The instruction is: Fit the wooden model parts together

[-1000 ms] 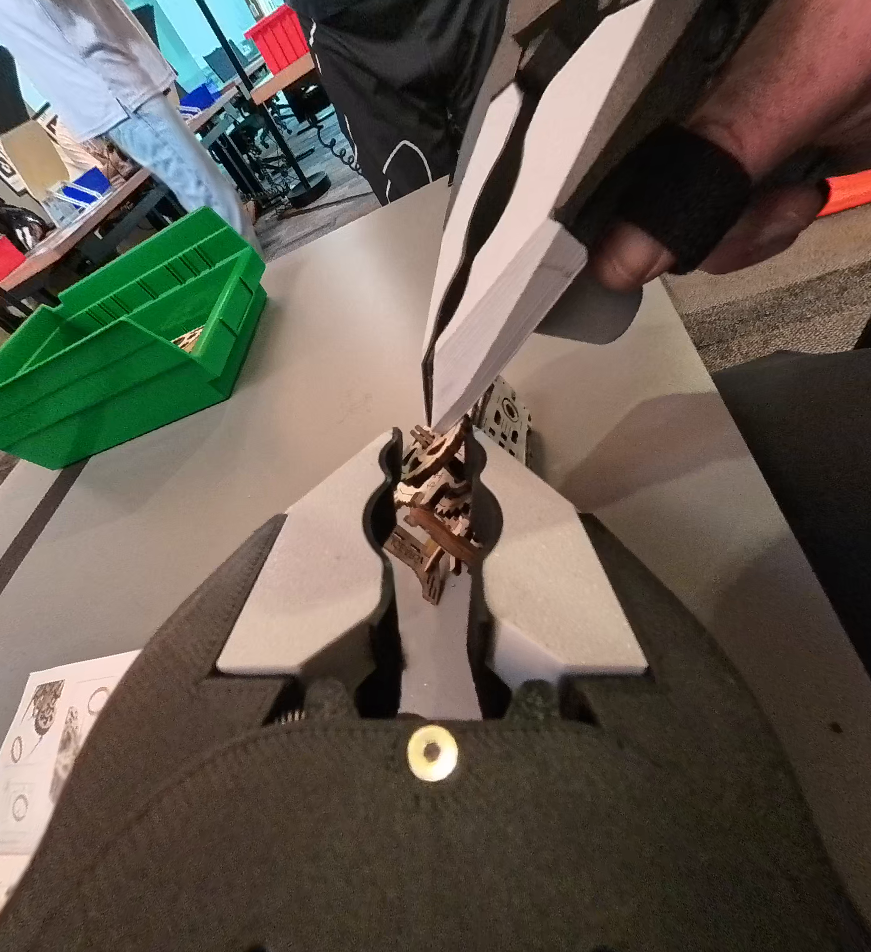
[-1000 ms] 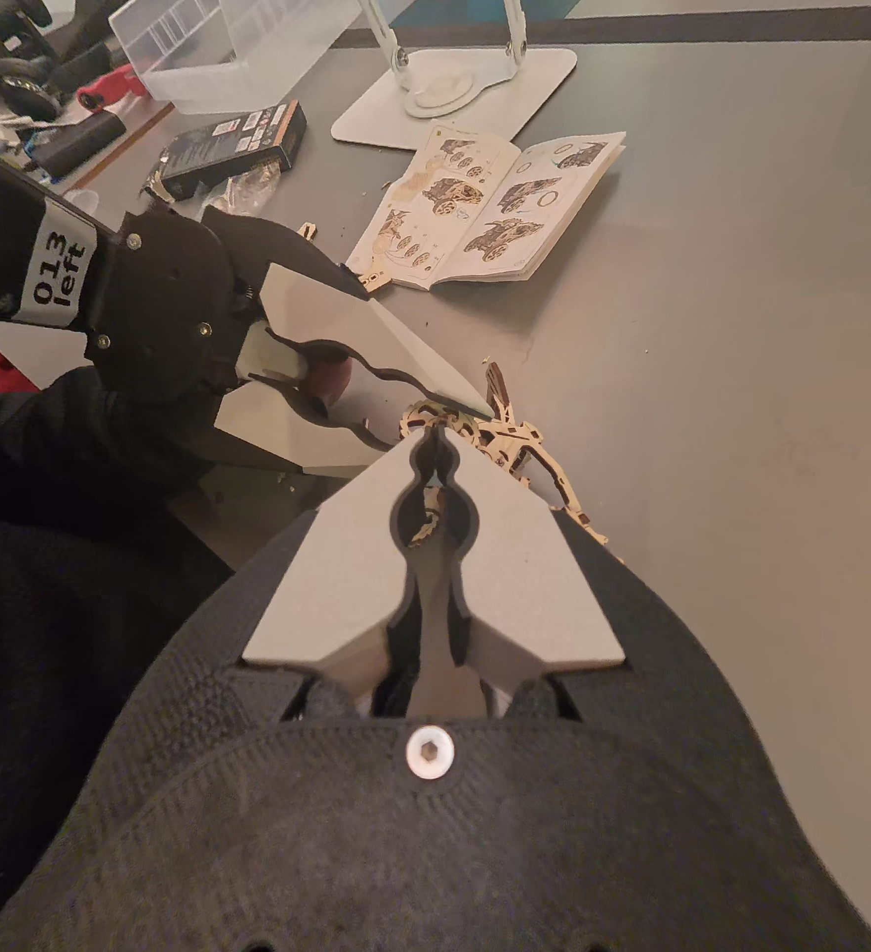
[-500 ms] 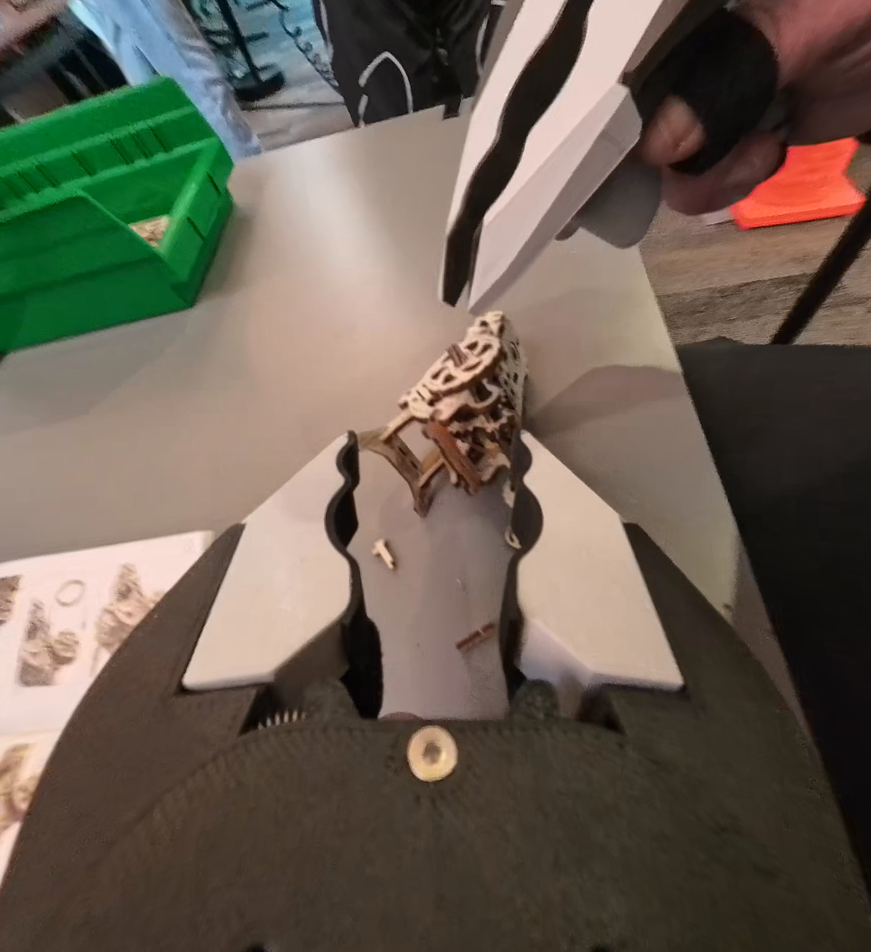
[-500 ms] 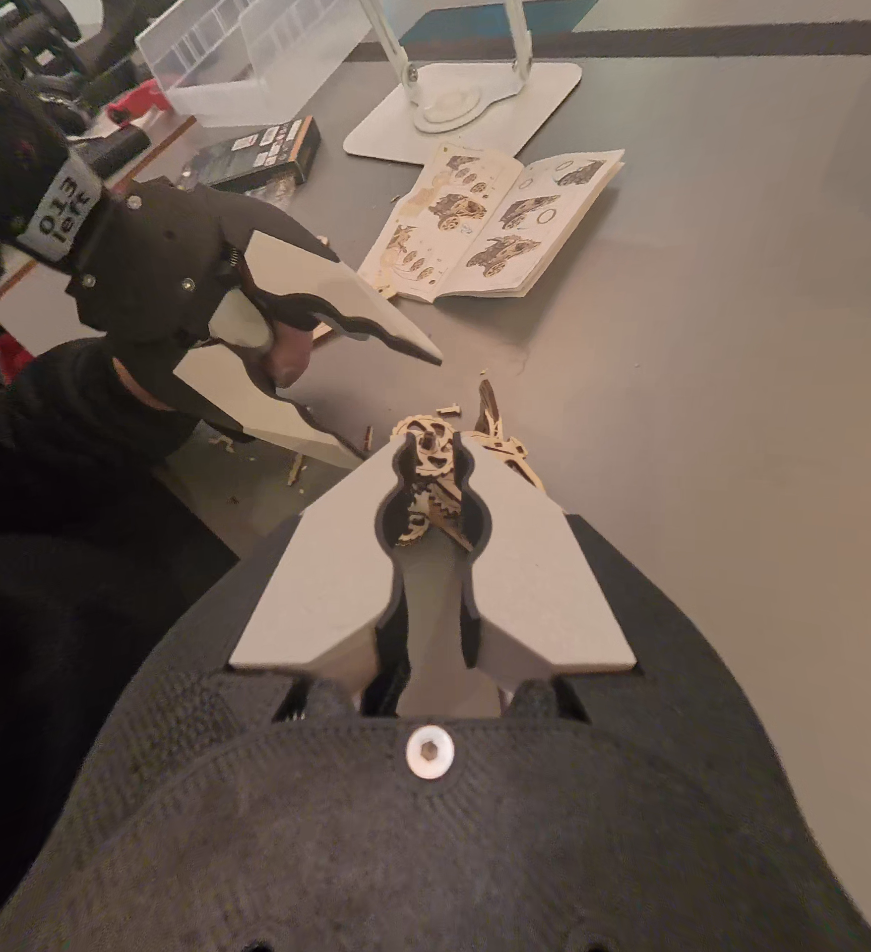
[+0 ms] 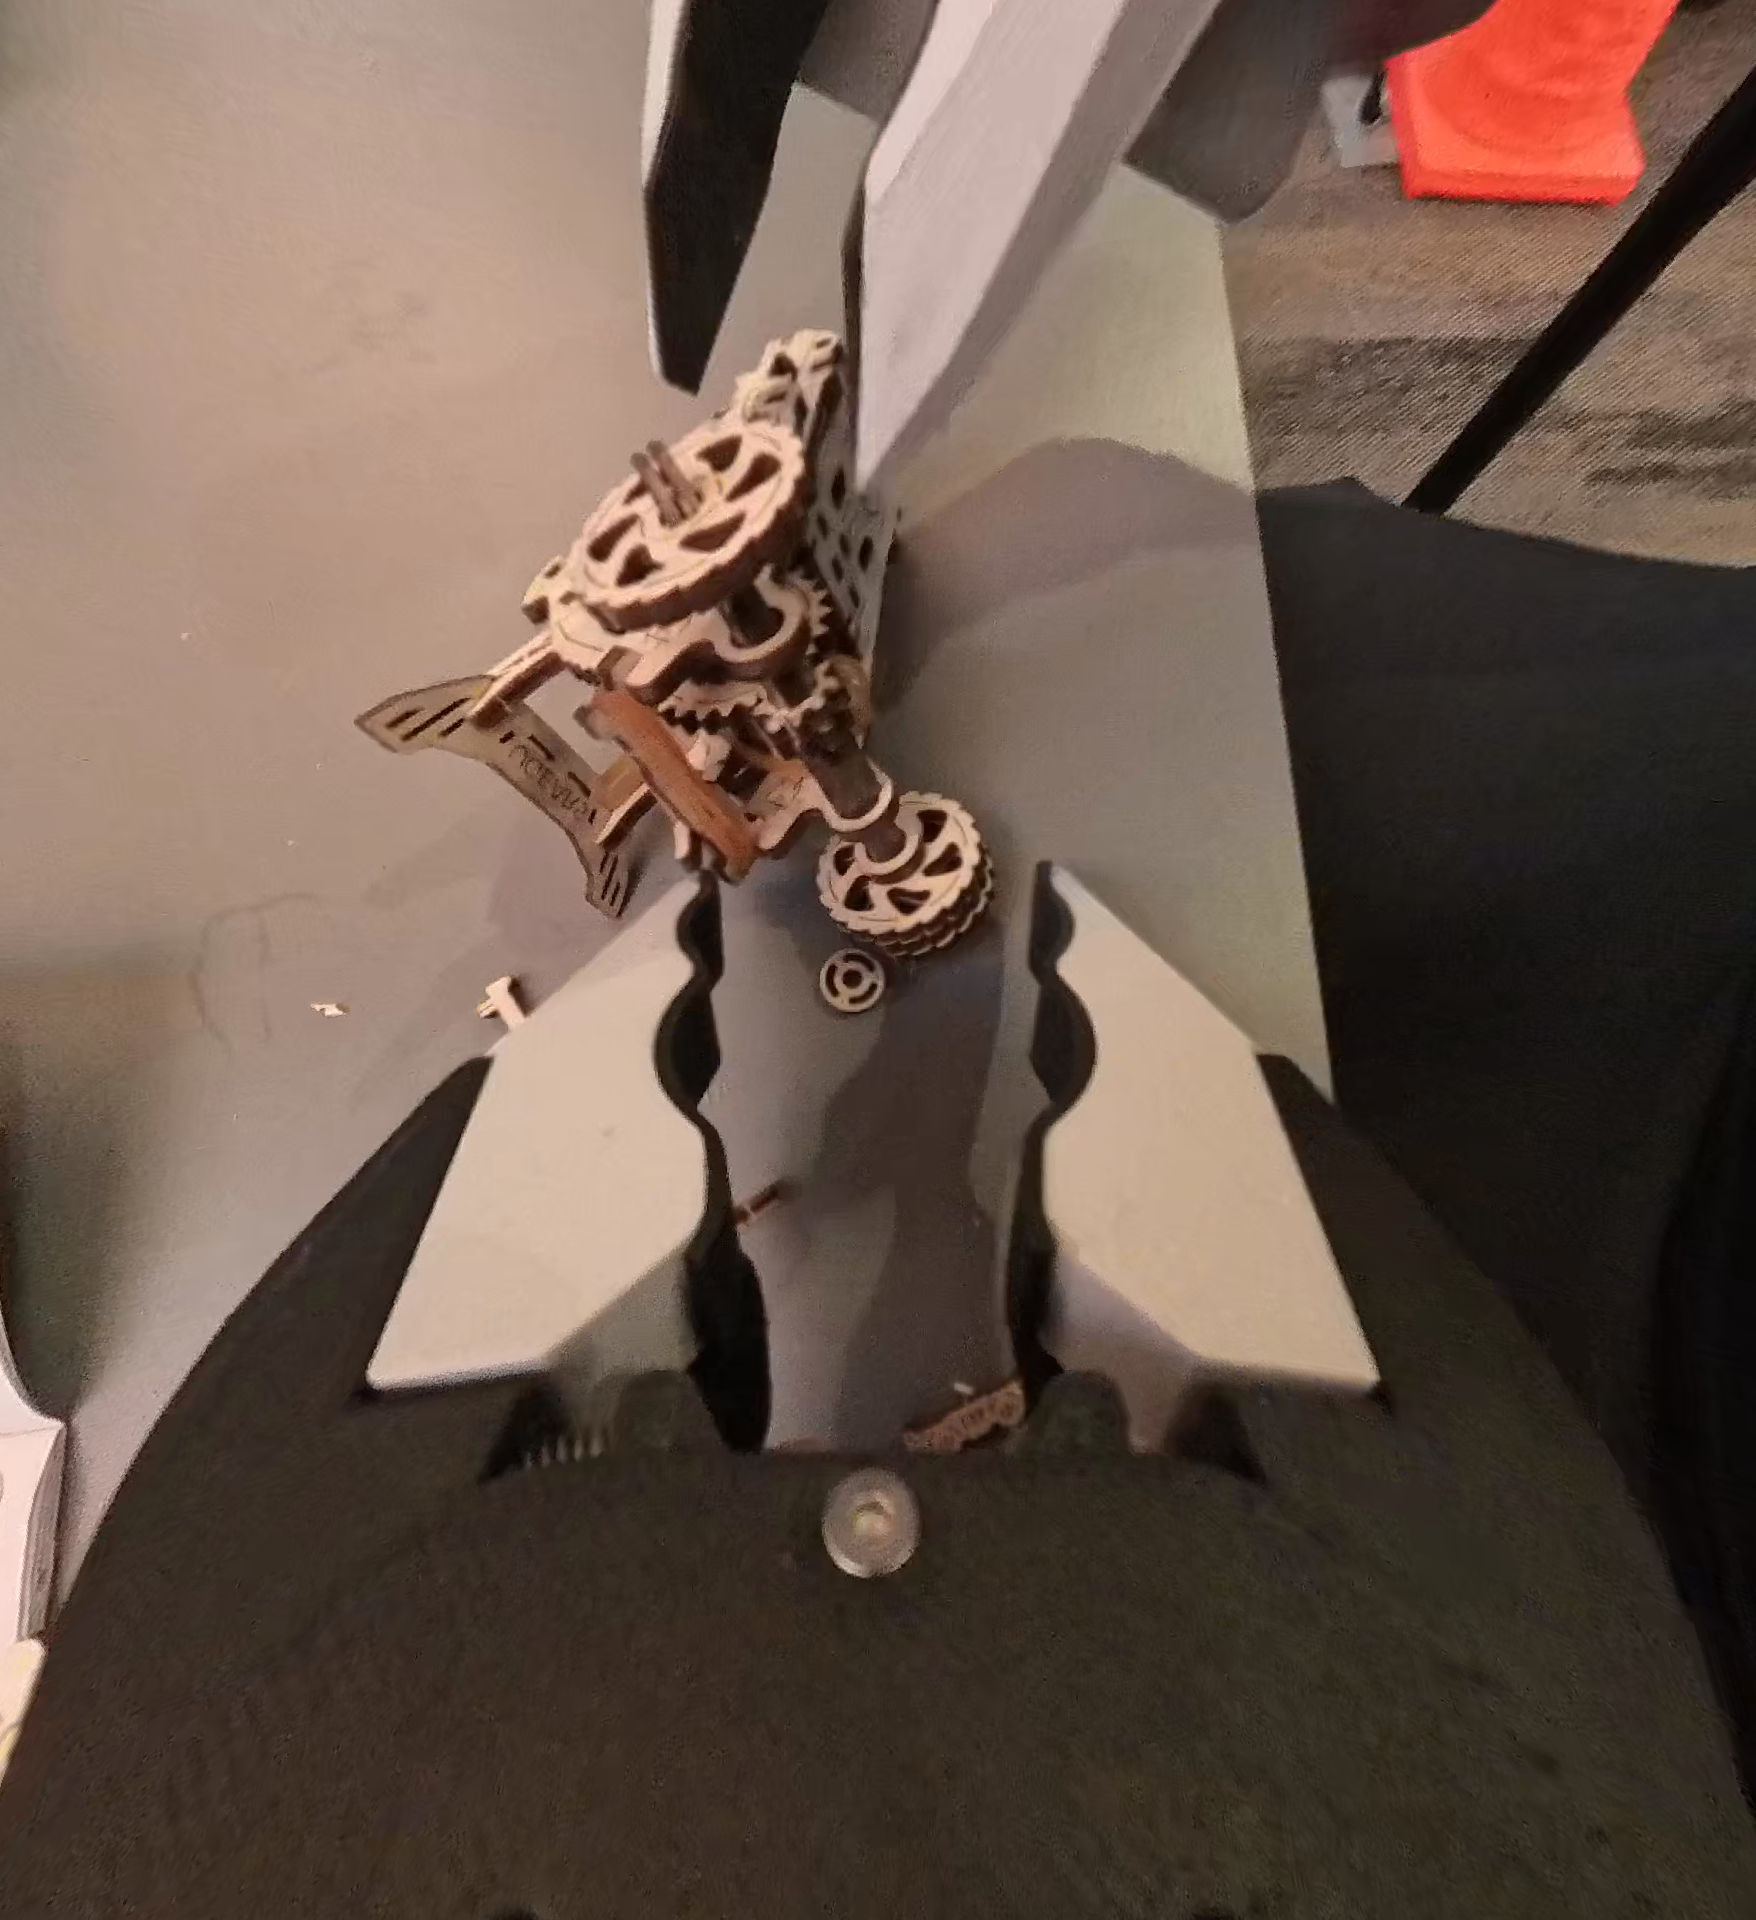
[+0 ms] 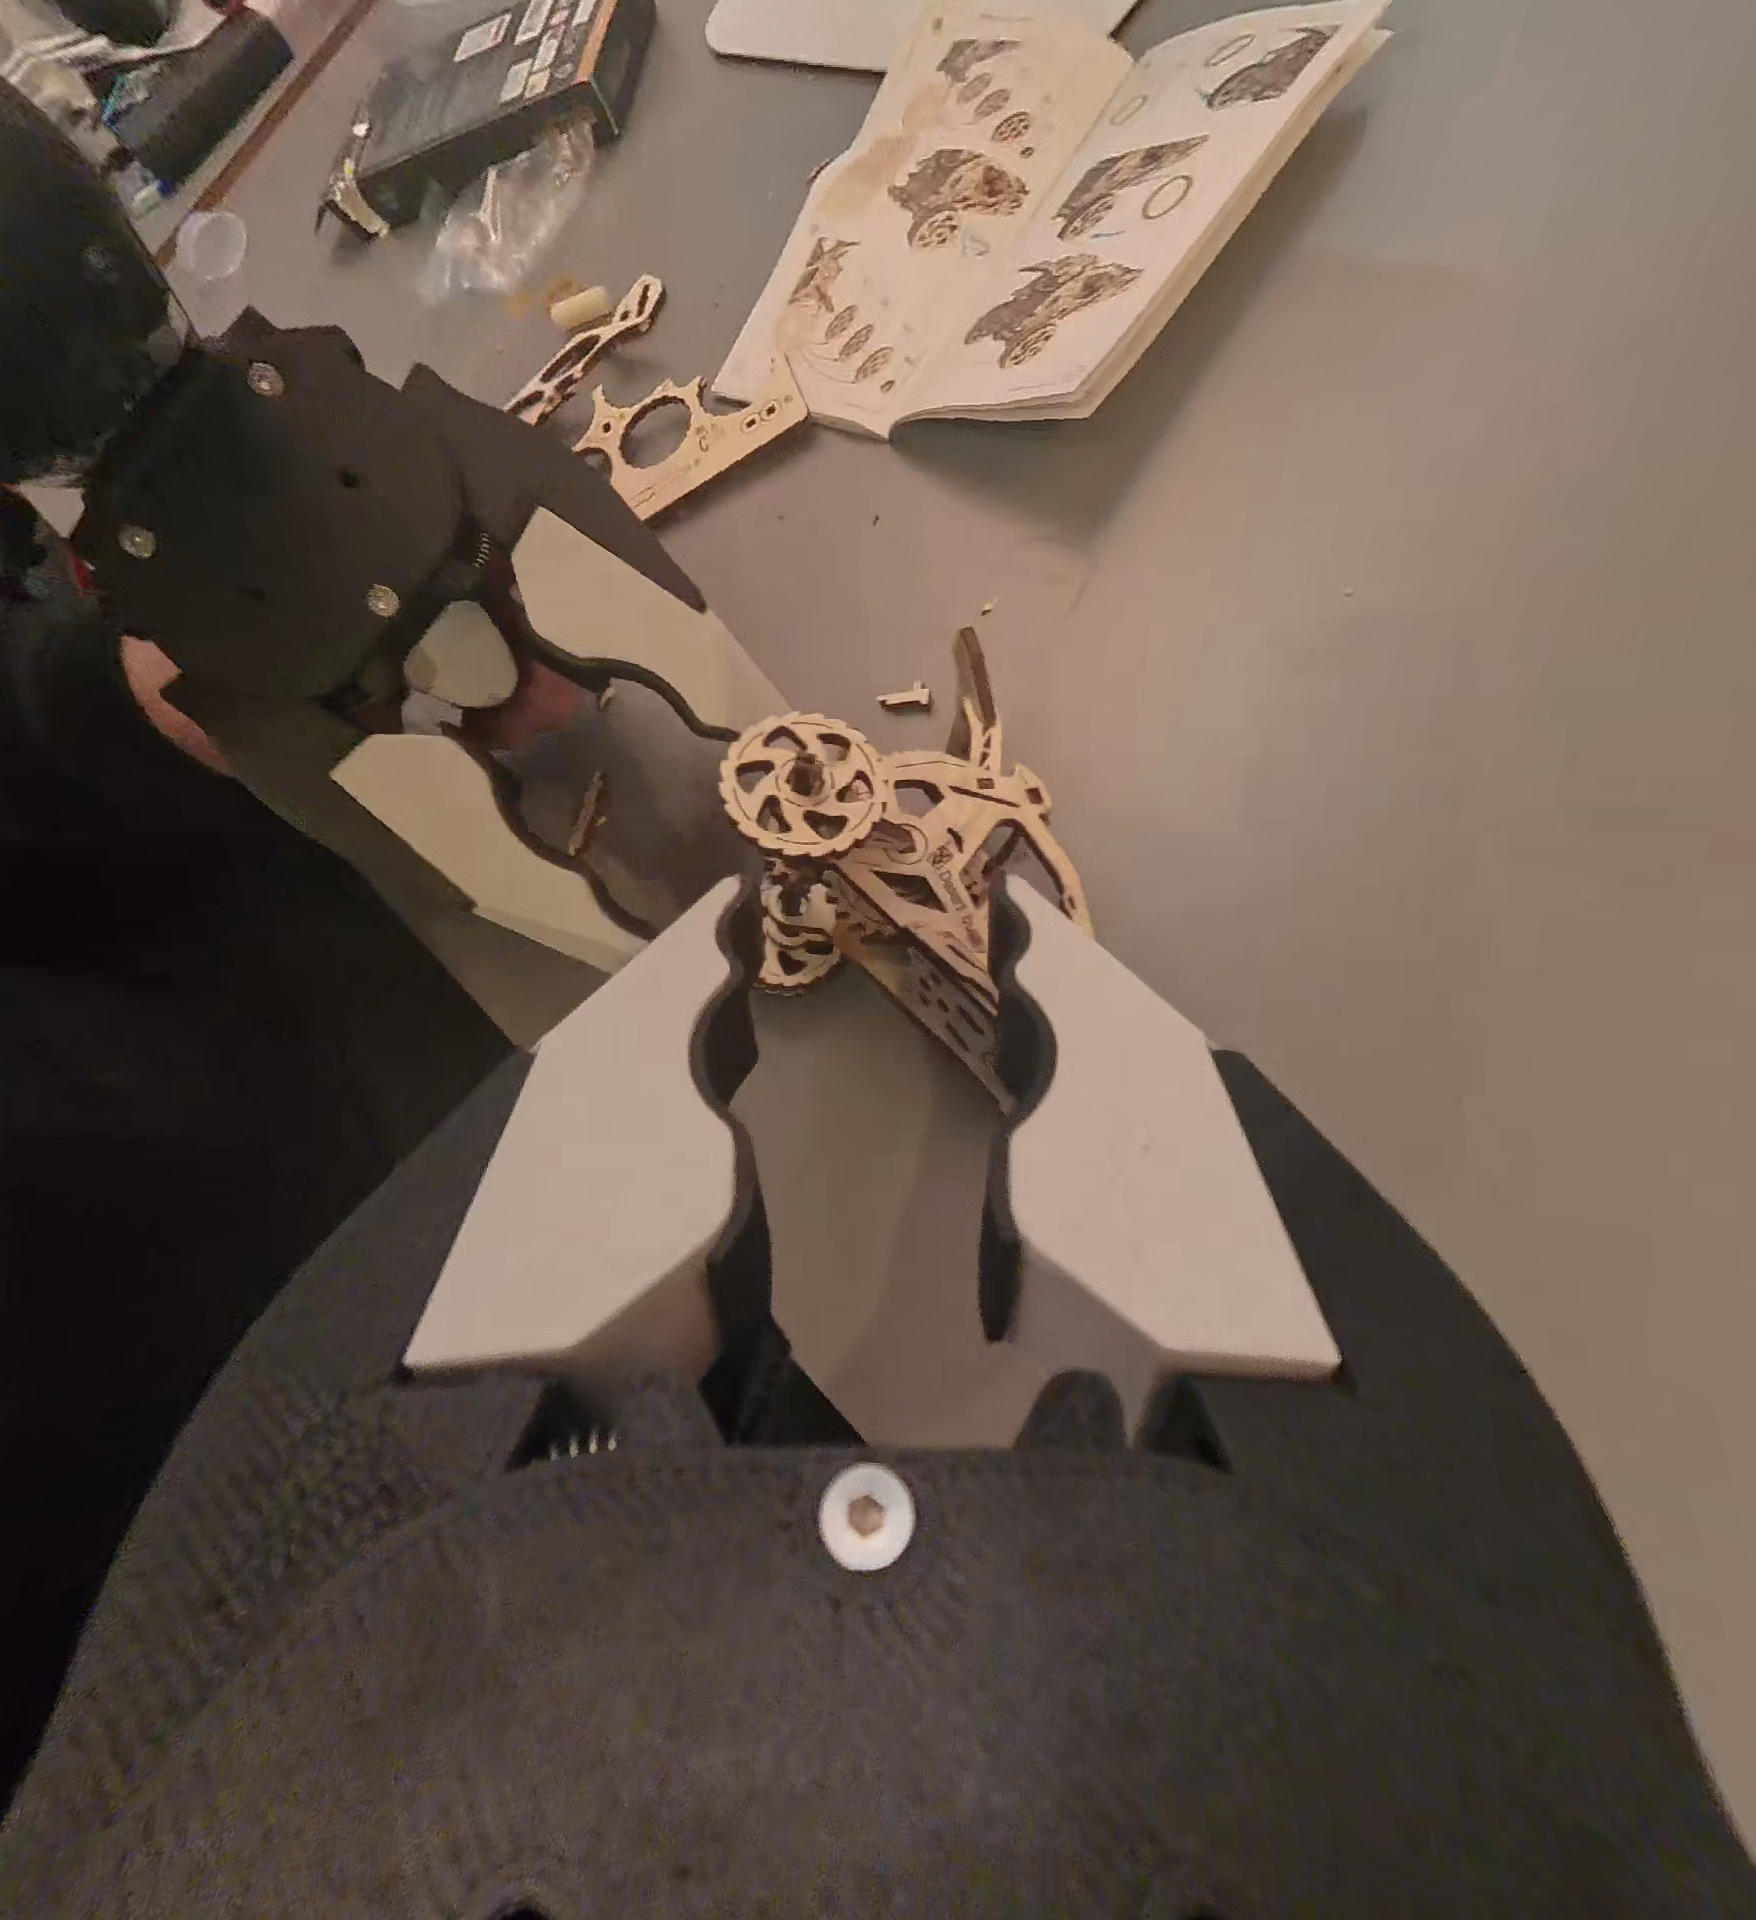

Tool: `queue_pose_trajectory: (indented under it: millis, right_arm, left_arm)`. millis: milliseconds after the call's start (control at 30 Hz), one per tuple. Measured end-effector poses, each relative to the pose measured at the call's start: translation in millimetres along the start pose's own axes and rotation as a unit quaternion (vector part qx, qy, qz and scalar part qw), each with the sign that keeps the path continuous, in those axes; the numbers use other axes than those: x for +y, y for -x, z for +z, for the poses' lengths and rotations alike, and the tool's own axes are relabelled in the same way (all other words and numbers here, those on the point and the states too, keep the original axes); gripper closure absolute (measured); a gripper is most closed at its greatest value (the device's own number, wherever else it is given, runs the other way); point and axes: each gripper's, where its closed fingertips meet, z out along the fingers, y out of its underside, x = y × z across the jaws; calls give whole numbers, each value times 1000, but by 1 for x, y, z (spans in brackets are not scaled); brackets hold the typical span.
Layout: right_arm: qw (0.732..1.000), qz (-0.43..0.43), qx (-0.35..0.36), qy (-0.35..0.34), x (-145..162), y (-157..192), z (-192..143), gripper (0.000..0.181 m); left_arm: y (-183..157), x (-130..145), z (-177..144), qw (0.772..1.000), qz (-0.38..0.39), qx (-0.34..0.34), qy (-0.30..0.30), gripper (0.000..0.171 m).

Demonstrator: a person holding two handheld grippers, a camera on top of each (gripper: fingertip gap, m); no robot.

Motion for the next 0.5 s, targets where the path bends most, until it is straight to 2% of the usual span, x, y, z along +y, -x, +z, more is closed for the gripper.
queue_pose_trajectory:
  millis: [67, 133, 400, 500]
  right_arm:
    - [1000, -6, 0, 2, 0, 2, 2, 141]
    - [1000, -4, 1, 12, 3, 2, 3, 140]
    - [1000, -6, 20, -2, 0, -7, -10, 140]
    - [999, -10, 41, 7, 5, -15, -15, 138]
  left_arm:
    - [3, 3, 5, 1000, 2, -16, 13, 122]
    - [3, 1, 8, 1000, -9, -15, 0, 140]
    - [10, -4, 7, 999, -45, -5, -18, 142]
    - [16, -16, 1, 997, -66, 8, -46, 142]
